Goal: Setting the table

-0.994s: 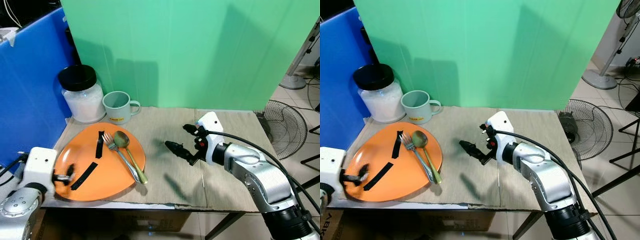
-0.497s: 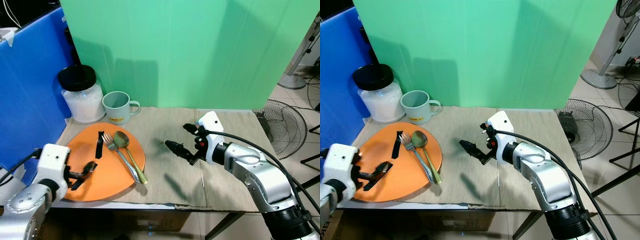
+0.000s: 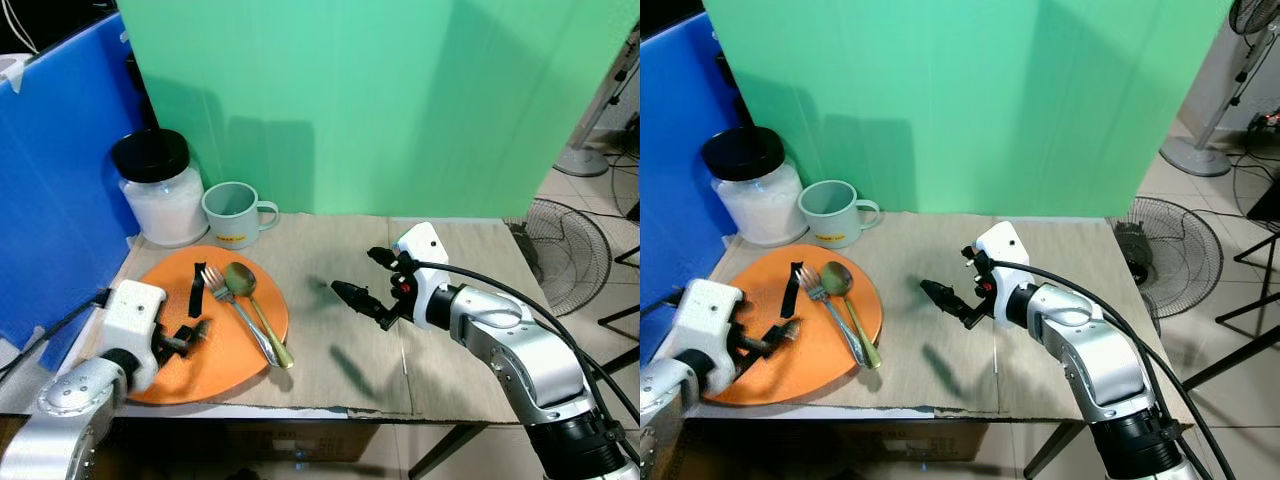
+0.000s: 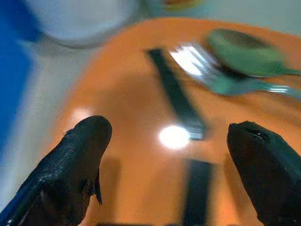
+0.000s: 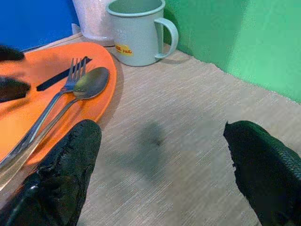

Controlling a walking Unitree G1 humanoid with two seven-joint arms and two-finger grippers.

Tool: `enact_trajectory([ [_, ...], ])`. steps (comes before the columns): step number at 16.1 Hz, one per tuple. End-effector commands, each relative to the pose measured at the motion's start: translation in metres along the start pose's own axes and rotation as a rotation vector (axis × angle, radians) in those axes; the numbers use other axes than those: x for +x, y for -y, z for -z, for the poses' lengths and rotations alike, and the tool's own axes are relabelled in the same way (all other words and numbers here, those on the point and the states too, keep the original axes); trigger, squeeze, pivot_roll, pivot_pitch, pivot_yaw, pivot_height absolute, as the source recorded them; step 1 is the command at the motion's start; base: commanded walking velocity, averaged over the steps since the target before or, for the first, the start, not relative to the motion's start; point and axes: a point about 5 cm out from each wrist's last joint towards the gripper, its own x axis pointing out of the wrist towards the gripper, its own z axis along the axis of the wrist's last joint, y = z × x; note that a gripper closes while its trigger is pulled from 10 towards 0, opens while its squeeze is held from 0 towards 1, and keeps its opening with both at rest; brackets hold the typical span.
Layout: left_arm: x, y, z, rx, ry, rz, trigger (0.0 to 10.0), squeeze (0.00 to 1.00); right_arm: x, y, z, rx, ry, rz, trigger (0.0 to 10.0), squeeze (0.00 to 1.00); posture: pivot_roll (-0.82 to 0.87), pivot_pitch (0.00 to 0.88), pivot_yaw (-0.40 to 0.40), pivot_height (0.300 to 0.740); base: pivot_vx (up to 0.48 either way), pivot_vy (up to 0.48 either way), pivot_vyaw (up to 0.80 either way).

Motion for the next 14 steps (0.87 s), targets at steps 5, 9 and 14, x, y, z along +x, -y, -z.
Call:
enact_trajectory([
  [5,-0.009,-0.034,0.014,-0.064,-0.071,-0.253,10.0,0.0,-0.005,-0.007,-0.003,-0.06,-0.011,-0.146,10.0,1.0,-0.04,0.0,-0.015,0.74,0.0,0.0,0.0],
  [9,-0.009,-0.022,0.014,-0.111,-0.043,-0.159,10.0,0.0,-0.016,0.0,-0.003,-0.101,-0.042,-0.188,10.0,0.15,-0.04,0.0,-0.01,0.74,0.0,0.0,0.0],
  [14,-0.004,-0.007,0.009,-0.148,-0.035,-0.018,10.0,0.0,-0.023,0.005,0.002,-0.099,-0.067,-0.203,10.0,0.0,-0.05,0.0,-0.001,0.74,0.0,0.0,0.0],
])
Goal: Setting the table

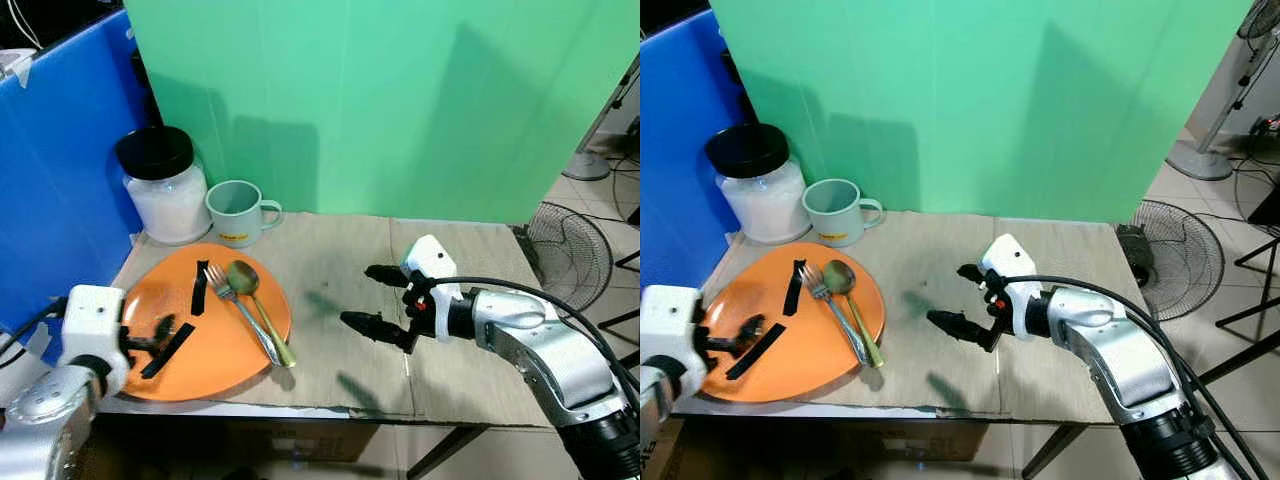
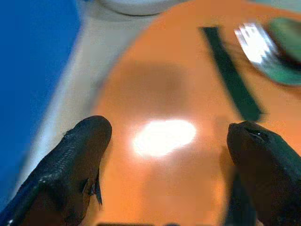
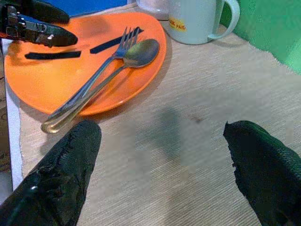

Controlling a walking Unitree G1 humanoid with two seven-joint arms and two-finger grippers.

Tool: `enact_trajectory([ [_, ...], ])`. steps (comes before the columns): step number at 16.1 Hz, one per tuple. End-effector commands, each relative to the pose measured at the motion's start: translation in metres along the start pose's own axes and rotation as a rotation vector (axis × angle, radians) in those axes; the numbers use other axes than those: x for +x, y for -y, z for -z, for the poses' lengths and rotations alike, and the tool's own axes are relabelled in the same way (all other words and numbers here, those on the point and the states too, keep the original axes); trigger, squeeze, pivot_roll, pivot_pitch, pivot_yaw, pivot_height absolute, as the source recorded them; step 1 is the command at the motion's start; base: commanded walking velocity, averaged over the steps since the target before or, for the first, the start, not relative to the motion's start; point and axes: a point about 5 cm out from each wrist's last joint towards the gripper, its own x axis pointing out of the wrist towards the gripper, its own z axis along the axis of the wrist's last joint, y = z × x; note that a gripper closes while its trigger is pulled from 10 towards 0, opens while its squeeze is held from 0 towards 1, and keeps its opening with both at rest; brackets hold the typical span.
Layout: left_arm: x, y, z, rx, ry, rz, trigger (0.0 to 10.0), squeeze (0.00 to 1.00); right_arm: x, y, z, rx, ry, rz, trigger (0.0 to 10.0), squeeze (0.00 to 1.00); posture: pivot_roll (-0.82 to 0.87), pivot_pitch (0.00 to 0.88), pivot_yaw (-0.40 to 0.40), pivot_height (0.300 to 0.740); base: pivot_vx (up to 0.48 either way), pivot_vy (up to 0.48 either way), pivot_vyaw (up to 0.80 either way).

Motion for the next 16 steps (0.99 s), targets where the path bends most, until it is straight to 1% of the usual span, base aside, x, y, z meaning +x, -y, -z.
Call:
enact_trajectory([
  [1,0.001,0.005,-0.003,0.018,-0.001,0.04,10.0,0.0,-0.005,0.003,-0.003,-0.016,0.015,0.013,10.0,0.0,-0.05,0.0,0.0,0.74,0.0,0.0,0.0],
  [4,0.006,0.013,-0.006,0.028,-0.007,0.117,10.0,0.0,-0.007,0.002,-0.001,-0.011,0.016,0.019,10.0,0.0,-0.05,0.0,0.007,0.74,0.0,0.0,0.0],
  [5,0.01,0.018,-0.007,0.04,-0.011,0.163,10.0,0.0,-0.008,0.002,0.0,-0.008,0.015,0.025,10.0,0.0,-0.06,0.0,0.01,0.74,0.0,0.0,0.0],
  [6,0.012,0.022,-0.008,0.048,-0.015,0.184,10.0,0.0,-0.009,0.003,0.0,-0.01,0.017,0.034,10.0,0.0,-0.06,0.0,0.015,0.74,0.0,0.0,0.0],
  [7,0.013,0.021,-0.009,0.057,-0.003,0.175,10.0,0.0,-0.009,0.003,0.0,-0.01,0.018,0.037,10.0,0.0,-0.06,0.0,0.016,0.74,0.0,0.0,0.0],
  [8,0.013,0.018,-0.012,0.075,0.022,0.139,10.0,0.0,-0.01,0.003,0.0,-0.011,0.018,0.039,10.0,0.0,-0.07,0.0,0.02,0.74,0.0,0.0,0.0],
  [9,0.01,0.01,-0.017,0.062,0.046,0.071,10.0,0.0,-0.011,0.004,0.0,-0.008,0.02,0.043,10.0,0.0,-0.07,0.0,0.017,0.74,0.0,0.0,0.0],
  [10,0.006,0.002,-0.019,0.09,0.056,0.002,10.0,0.0,-0.011,0.004,0.0,-0.005,0.021,0.044,10.0,0.0,-0.06,0.0,0.014,0.74,0.0,0.0,0.0],
  [11,0.003,-0.008,-0.017,0.119,0.047,-0.089,10.0,0.0,-0.011,0.003,0.001,-0.001,0.019,0.034,10.0,0.0,-0.06,0.0,0.007,0.74,0.0,0.0,0.0],
  [12,-0.001,-0.019,-0.012,0.113,0.024,-0.174,10.0,0.0,-0.009,0.001,0.002,0.0,0.016,0.016,10.0,0.0,-0.05,0.0,-0.002,0.74,0.0,0.0,0.0],
  [13,-0.003,-0.027,-0.005,0.092,-0.005,-0.218,10.0,0.0,-0.007,-0.001,0.001,-0.003,0.016,0.001,10.0,0.0,-0.04,0.0,-0.008,0.74,0.0,0.0,0.0],
  [16,-0.005,-0.027,0.006,0.061,-0.05,-0.217,10.0,0.0,-0.004,0.0,-0.001,-0.017,0.014,-0.012,10.0,0.0,-0.03,0.0,-0.012,0.74,0.0,0.0,0.0],
])
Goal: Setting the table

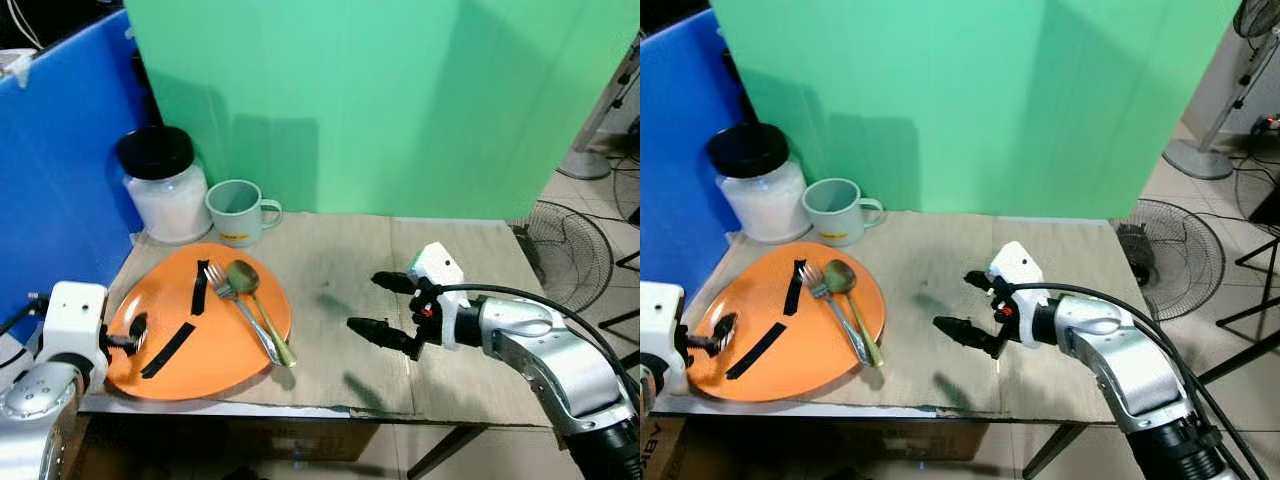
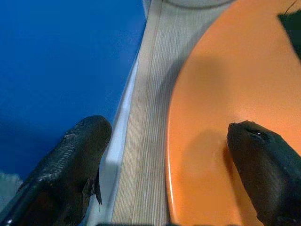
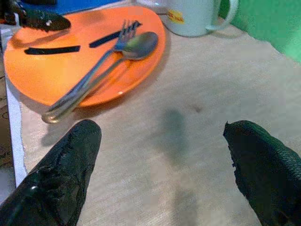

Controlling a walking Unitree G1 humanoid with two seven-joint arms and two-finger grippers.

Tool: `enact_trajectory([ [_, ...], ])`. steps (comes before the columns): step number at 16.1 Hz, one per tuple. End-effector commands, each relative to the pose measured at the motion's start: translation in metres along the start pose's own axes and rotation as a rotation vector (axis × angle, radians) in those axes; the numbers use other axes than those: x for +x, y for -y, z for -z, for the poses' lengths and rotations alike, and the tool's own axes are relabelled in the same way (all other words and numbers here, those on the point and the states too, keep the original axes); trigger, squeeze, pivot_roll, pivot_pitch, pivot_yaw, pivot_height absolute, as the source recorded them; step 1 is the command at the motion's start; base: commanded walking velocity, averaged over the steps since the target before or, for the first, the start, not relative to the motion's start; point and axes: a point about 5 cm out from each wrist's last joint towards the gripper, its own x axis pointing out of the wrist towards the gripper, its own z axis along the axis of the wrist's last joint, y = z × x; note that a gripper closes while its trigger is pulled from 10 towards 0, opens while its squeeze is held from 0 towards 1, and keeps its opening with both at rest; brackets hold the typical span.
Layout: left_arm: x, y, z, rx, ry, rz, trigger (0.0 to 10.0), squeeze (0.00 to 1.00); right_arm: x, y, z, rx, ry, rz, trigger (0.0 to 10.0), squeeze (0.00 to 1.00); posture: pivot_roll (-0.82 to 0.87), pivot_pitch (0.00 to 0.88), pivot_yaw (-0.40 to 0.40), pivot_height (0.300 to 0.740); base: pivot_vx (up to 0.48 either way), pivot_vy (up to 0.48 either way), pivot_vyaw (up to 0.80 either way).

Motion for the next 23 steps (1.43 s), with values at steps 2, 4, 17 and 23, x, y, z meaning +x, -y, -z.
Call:
enact_trajectory([
  [2,-0.001,0.008,0.003,-0.046,0.005,0.053,10.0,0.0,0.0,0.001,-0.007,-0.033,0.012,-0.016,10.0,0.0,-0.04,0.0,-0.012,0.74,0.0,0.0,0.0],
  [4,-0.002,0.019,-0.001,-0.042,0.027,0.134,10.0,0.0,-0.001,0.001,-0.007,-0.035,0.013,-0.015,10.0,0.0,-0.04,0.0,-0.01,0.74,0.0,0.0,0.0],
  [17,0.031,0.061,-0.02,-0.052,0.034,0.37,10.0,0.0,-0.006,0.003,-0.006,-0.04,0.012,0.014,10.0,0.0,-0.06,0.0,0.001,0.74,0.0,0.0,0.0],
  [23,0.045,0.101,-0.032,-0.051,0.058,0.457,10.0,0.0,-0.008,0.007,-0.007,-0.045,0.016,0.045,10.0,0.0,-0.07,0.0,0.002,0.74,0.0,0.0,0.0],
])
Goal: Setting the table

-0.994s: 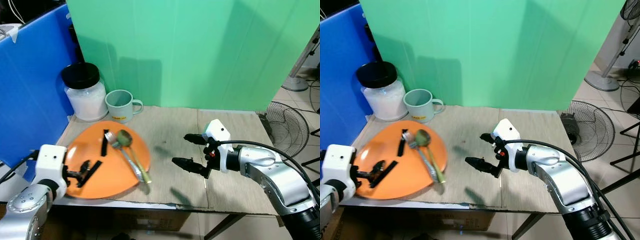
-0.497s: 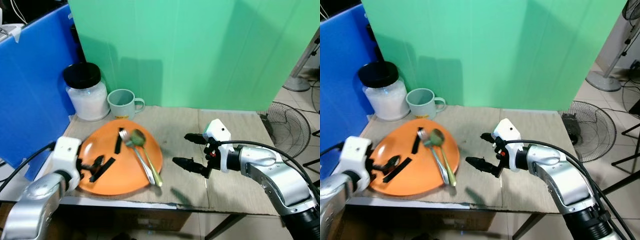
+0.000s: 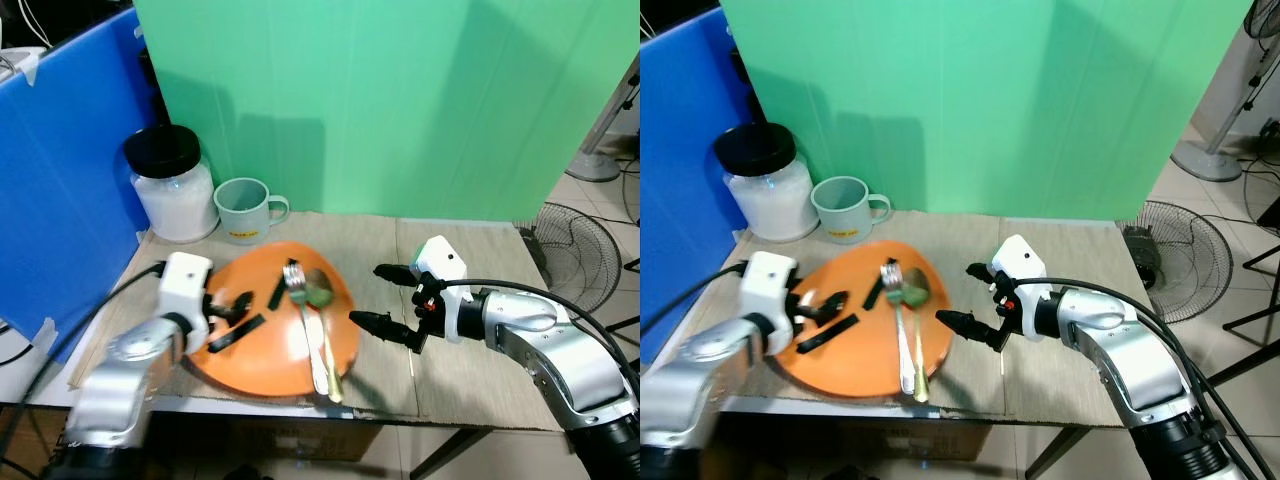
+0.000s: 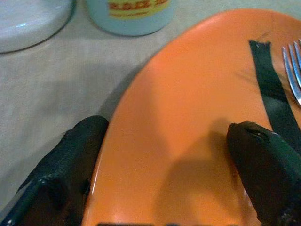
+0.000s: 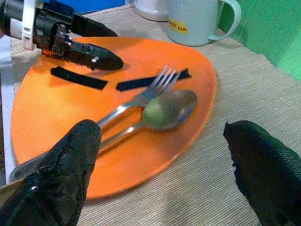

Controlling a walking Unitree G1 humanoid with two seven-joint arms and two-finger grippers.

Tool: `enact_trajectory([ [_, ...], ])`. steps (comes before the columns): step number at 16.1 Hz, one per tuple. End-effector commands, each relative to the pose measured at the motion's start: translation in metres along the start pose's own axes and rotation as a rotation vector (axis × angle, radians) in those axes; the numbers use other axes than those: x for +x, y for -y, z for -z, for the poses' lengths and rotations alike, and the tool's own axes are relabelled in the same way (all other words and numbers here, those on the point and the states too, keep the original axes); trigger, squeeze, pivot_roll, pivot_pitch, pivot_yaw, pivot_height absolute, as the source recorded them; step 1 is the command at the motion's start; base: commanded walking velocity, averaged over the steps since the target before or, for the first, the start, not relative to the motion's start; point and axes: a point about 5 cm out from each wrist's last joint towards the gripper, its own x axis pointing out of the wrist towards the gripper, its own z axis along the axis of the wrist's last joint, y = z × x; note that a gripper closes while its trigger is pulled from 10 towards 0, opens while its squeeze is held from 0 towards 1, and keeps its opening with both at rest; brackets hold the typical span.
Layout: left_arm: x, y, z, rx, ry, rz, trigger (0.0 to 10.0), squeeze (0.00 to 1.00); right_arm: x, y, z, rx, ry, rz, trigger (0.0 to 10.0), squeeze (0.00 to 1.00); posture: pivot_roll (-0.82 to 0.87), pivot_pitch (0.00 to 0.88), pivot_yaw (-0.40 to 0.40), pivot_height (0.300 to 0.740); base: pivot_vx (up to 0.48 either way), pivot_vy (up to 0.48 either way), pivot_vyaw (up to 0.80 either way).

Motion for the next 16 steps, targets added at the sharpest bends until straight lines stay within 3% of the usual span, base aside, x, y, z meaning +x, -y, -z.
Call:
enact_trajectory([
  [1,0.008,0.007,0.0,0.01,0.003,-0.005,10.0,0.0,-0.004,0.004,-0.004,-0.015,0.016,0.032,10.0,0.0,-0.07,0.0,0.002,0.74,0.0,0.0,0.0],
  [4,0.013,-0.007,-0.018,0.027,0.122,-0.158,10.0,0.0,-0.003,0.004,-0.005,-0.008,0.034,0.058,10.0,0.0,-0.08,0.0,0.002,0.74,0.0,0.0,0.0],
  [7,0.002,-0.014,-0.033,0.054,0.23,-0.168,10.0,0.0,0.0,0.002,-0.006,0.031,0.068,0.112,10.0,0.0,-0.08,0.0,0.007,0.74,0.0,0.0,0.0],
  [8,-0.004,-0.011,-0.036,0.084,0.252,-0.146,10.0,0.0,0.001,0.001,-0.006,0.037,0.075,0.129,10.0,0.0,-0.08,0.0,0.012,0.74,0.0,0.0,0.0],
  [10,-0.023,0.005,-0.044,0.155,0.31,-0.084,10.0,0.0,0.005,0.002,-0.001,0.088,0.087,0.301,10.0,0.0,-0.07,0.0,0.027,0.74,0.0,0.0,0.0],
  [12,-0.035,0.013,-0.047,0.197,0.338,-0.139,10.0,0.0,0.007,0.004,-0.002,0.158,0.137,0.426,10.0,0.0,-0.07,0.0,0.05,0.74,0.0,0.0,0.0],
  [14,-0.038,0.018,-0.043,0.143,0.348,-0.184,10.0,0.0,0.01,-0.002,-0.002,0.191,0.156,0.441,10.0,0.0,-0.07,0.0,0.072,0.74,0.0,0.0,0.0],
  [16,-0.04,0.024,-0.037,0.141,0.322,-0.166,10.0,0.0,0.012,-0.009,0.001,0.198,0.145,0.444,10.0,0.0,-0.06,0.0,0.084,0.74,0.0,0.0,0.0],
])
